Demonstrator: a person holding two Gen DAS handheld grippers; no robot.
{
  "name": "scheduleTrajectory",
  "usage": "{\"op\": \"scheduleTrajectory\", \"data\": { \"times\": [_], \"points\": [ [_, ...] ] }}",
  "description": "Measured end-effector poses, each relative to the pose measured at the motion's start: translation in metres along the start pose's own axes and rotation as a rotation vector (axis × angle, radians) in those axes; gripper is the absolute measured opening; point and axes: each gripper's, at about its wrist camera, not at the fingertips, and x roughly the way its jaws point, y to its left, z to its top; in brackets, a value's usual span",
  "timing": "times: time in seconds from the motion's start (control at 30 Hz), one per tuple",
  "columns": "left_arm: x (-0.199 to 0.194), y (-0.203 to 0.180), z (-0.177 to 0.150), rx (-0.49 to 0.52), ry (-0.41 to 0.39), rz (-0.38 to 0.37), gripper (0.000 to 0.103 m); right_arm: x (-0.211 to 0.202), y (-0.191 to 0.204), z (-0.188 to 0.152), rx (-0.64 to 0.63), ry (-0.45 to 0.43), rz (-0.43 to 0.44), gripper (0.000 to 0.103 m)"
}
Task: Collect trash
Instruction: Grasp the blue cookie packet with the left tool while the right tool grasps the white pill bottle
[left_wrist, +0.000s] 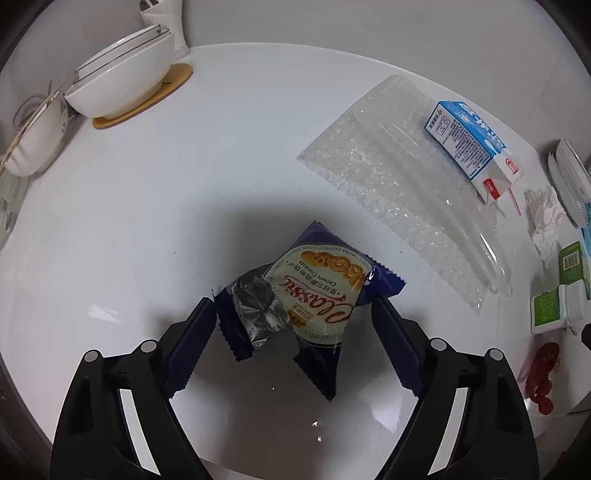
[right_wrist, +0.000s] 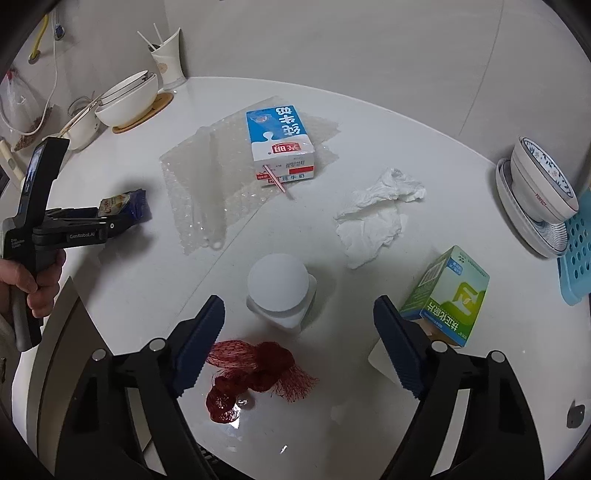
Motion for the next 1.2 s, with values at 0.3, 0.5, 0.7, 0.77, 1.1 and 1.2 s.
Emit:
{"op": "scheduleTrajectory", "data": {
  "times": [0.3,0.5,0.7,0.77,1.1,1.2],
  "points": [
    [-0.005,-0.005,0.002,0.001,-0.014,-0.013,0.077,0.01,0.002,0.004,0.021,0.022,0.023,0.075],
    [-0.019,-0.012,0.009,0.091,-0.059,-0.004,0.085,0.017,0.005,0.004,0.025,0.036,0.024,0.075],
    [0.008,-0.02,0.026,0.174,0.005,-0.069,0.084,0.021,0.007,0.006,0.035,0.053,0.023,0.069],
    [0.014,-0.025,0.026,0.198,0.021,-0.084,0.082,0.022,0.007,0.006,0.042,0.058,0.026,0.065],
    [0.017,-0.037,0.026,0.223,0.007,-0.122,0.049,0.025,0.008,0.008,0.046,0.064,0.031,0.047],
    [0.013,-0.039,0.024,0.219,-0.002,-0.113,0.041,0.026,0.008,0.008,0.05,0.061,0.033,0.042]
  ]
}}
